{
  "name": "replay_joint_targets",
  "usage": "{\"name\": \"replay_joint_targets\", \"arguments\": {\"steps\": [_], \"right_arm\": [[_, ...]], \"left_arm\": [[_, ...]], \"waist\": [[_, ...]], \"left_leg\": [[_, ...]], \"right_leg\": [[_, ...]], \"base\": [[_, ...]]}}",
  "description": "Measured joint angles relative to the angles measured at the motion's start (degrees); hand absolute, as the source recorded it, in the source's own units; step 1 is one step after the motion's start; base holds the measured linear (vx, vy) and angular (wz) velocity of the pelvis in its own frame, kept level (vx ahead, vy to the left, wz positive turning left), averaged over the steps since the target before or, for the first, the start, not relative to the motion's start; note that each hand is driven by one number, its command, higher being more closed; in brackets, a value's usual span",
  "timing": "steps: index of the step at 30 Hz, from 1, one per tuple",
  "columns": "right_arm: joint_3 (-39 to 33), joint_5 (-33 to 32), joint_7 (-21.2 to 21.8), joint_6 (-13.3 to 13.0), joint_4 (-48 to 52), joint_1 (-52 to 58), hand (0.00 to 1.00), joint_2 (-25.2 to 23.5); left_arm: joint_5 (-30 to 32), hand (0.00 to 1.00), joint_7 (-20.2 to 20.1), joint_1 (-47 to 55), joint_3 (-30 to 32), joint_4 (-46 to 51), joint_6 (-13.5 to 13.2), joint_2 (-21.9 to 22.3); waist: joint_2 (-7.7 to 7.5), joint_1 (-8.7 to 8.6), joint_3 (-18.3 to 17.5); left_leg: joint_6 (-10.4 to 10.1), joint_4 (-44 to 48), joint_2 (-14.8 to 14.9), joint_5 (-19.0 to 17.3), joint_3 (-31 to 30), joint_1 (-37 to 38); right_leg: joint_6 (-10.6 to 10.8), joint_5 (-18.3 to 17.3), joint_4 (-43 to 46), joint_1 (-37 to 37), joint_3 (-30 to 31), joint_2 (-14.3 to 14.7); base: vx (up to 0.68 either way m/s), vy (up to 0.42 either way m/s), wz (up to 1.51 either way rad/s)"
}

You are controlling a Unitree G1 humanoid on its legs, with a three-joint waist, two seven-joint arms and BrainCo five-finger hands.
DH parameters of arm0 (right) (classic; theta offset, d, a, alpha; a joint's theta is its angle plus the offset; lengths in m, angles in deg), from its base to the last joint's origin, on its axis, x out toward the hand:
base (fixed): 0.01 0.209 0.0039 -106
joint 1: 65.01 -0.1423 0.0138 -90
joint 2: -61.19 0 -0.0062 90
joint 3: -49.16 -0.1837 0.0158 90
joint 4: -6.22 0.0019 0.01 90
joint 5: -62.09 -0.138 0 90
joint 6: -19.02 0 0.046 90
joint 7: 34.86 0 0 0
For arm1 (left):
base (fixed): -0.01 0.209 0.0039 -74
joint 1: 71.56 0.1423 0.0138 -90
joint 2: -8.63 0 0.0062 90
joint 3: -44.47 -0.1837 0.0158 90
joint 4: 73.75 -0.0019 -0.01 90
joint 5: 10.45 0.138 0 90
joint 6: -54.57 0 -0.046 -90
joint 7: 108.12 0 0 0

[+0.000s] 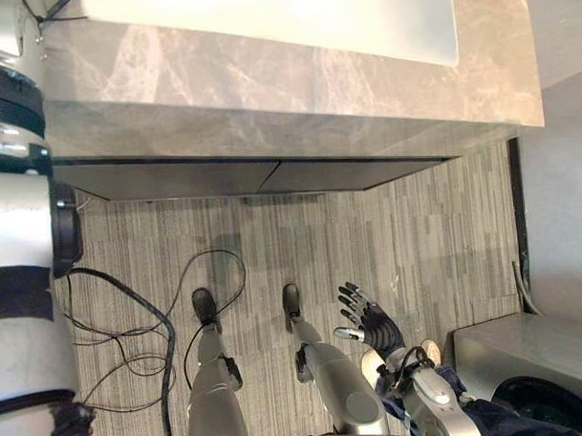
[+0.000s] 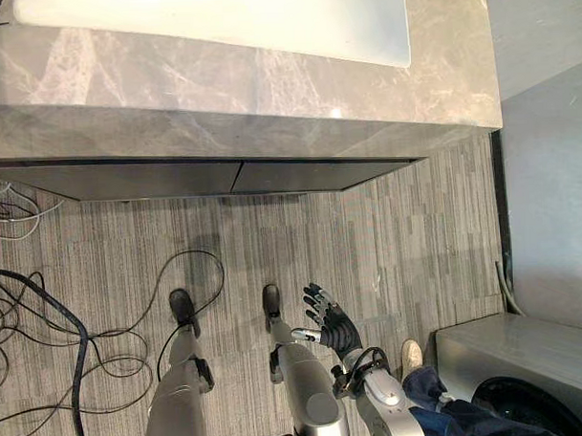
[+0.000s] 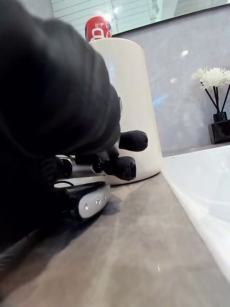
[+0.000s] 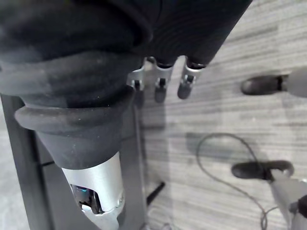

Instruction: Organize washtable

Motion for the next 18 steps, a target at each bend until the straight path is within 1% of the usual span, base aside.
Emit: {"name": "replay_joint_targets", "arguments": {"steps": [2,4,5,6,7,8,9,10,11,12,13,14,15,16,17,18], "right_arm": [[0.14,0.0,0.01,0.02,-0.02,0.0,0.0,0.0],[0.31,0.01,0.05,0.04,-0.05,-0.02,0.0,-0.01],[0.32,0.01,0.05,0.04,-0.07,-0.03,0.0,-0.01],[0.33,0.03,0.05,0.05,-0.08,-0.06,0.0,-0.01],[0.32,0.08,0.06,0.05,-0.1,-0.07,0.0,-0.01],[0.31,0.12,0.06,0.1,-0.3,-0.19,0.0,0.0],[0.45,0.21,0.09,0.15,-0.8,-0.46,0.0,-0.02],[0.43,0.27,0.08,0.24,-1.05,-0.52,0.0,-0.01],[0.34,0.34,0.07,0.3,-1.6,-0.8,0.0,0.02],[0.32,0.7,0.08,0.35,-2.59,-1.34,0.0,0.01],[0.3,1.02,0.07,0.46,-3.02,-1.68,0.0,0.02],[0.17,1.33,0.05,0.54,-3.67,-2.18,0.0,0.01],[0.15,1.39,0.05,0.55,-4.0,-2.52,0.0,0.0],[0.17,1.64,0.05,0.6,-5.03,-3.52,0.0,-0.07],[0.05,2.16,0.0,0.78,-5.91,-4.4,0.0,-0.09],[0.02,2.5,0.0,0.83,-6.3,-4.82,0.0,-0.09]], "left_arm": [[0.69,1.0,-0.05,1.12,0.1,0.06,0.53,0.47],[0.91,1.0,-0.12,5.08,0.85,1.52,0.55,1.13],[0.92,1.0,-0.16,6.62,1.7,2.64,0.56,1.49],[0.98,1.0,-0.23,10.33,2.66,5.78,0.47,2.54],[1.18,1.0,-0.39,12.17,2.76,7.76,0.4,3.34],[1.71,1.0,-0.49,14.0,3.3,9.36,0.25,4.42],[2.59,1.0,-0.87,16.71,4.2,11.14,-0.07,6.06],[3.2,1.0,-1.21,18.42,4.5,12.27,-0.2,7.06],[3.4,1.0,-1.62,22.4,4.66,14.96,-0.29,8.87],[4.22,1.0,-1.85,26.75,4.65,17.29,-0.29,10.92],[4.93,1.0,-2.11,29.03,4.65,18.49,-0.26,11.96],[5.57,1.0,-2.92,33.64,4.58,21.2,-0.22,14.17],[5.58,1.0,-3.09,35.89,4.51,22.6,-0.14,15.24],[5.3,1.0,-3.77,40.07,4.75,25.23,-0.58,17.07],[4.96,1.0,-4.74,43.86,4.26,28.07,-0.27,18.17],[4.61,1.0,-5.26,46.1,4.22,29.61,-0.15,18.38]], "waist": [[0.01,0.09,0.01],[0.06,0.23,0.04],[0.08,0.28,0.03],[0.15,0.43,0.07],[0.22,0.49,0.11],[0.61,0.63,0.15],[0.99,1.43,0.12],[1.42,1.81,-0.04],[2.8,1.87,-0.3],[4.49,2.1,-1.14],[5.43,2.17,-1.68],[7.53,2.61,-3.22],[8.42,3.25,-3.93],[9.85,4.11,-4.81],[10.92,5.05,-5.55],[11.34,5.15,-6.06]], "left_leg": [[0.04,0.0,-0.09,0.03,0.01,1.07],[0.01,-0.01,-0.11,-0.05,-0.04,3.12],[0.0,-0.01,-0.11,-0.1,-0.14,3.62],[-0.23,-0.03,-0.07,-0.3,-0.49,4.51],[-0.56,-0.03,-0.14,-0.53,-0.94,4.83],[-0.57,-0.04,-0.21,-0.52,-1.43,5.0],[-0.58,-0.04,-0.26,-0.51,-1.56,5.71],[-0.58,-0.04,-0.35,-0.51,-1.71,6.05],[-0.59,-0.06,-0.83,-0.51,-2.7,6.97],[-0.59,-0.08,-1.07,-0.53,-3.38,7.75],[-0.58,-0.1,-1.22,-0.53,-3.77,8.13],[-0.57,-0.13,-1.3,-0.54,-4.38,8.61],[-0.57,-0.17,-1.39,-0.55,-4.34,8.89],[-0.48,-0.34,-1.63,-0.58,-4.45,9.86],[-0.42,-0.39,-1.89,-0.71,-4.61,10.97],[-0.42,-0.4,-1.98,-0.79,-4.89,11.39]], "right_leg": [[0.0,0.0,-0.03,1.11,-0.09,-0.13],[0.0,-0.02,-0.05,3.12,-0.23,-0.2],[-0.01,-0.04,-0.05,3.64,-0.3,-0.22],[-0.11,-0.24,-0.06,4.72,-0.65,-0.27],[-0.62,-0.78,-0.06,5.31,-1.25,-0.4],[-0.72,-0.91,-0.05,5.74,-1.86,-0.46],[-0.89,-1.04,-0.05,6.51,-1.99,-0.44],[-1.03,-1.15,-0.05,6.99,-2.12,-0.44],[-1.17,-1.61,-0.02,8.41,-3.31,-0.51],[-0.85,-2.32,0.4,9.42,-4.05,-0.77],[-0.71,-2.67,0.67,9.93,-4.49,-1.03],[-0.62,-3.17,1.0,10.52,-5.05,-1.27],[-0.51,-3.5,1.41,10.6,-5.03,-1.31],[-0.09,-3.89,1.74,11.57,-5.15,-1.38],[-0.06,-4.17,1.73,12.77,-5.37,-1.47],[0.17,-4.37,1.72,13.37,-5.71,-1.54]], "base": [[0.01,0.015,0.0],[0.0,0.0,0.0],[0.0,0.016,0.06],[-0.01,0.007,0.14],[-0.01,-0.001,0.23],[-0.03,0.002,0.2],[-0.03,0.006,0.14],[-0.03,0.013,0.22],[-0.01,0.023,0.35],[0.0,0.028,0.41],[0.02,0.034,0.36],[0.03,0.019,0.21],[0.05,0.016,0.16],[0.05,0.018,0.06],[0.04,0.022,0.11],[0.04,0.023,0.23]]}}
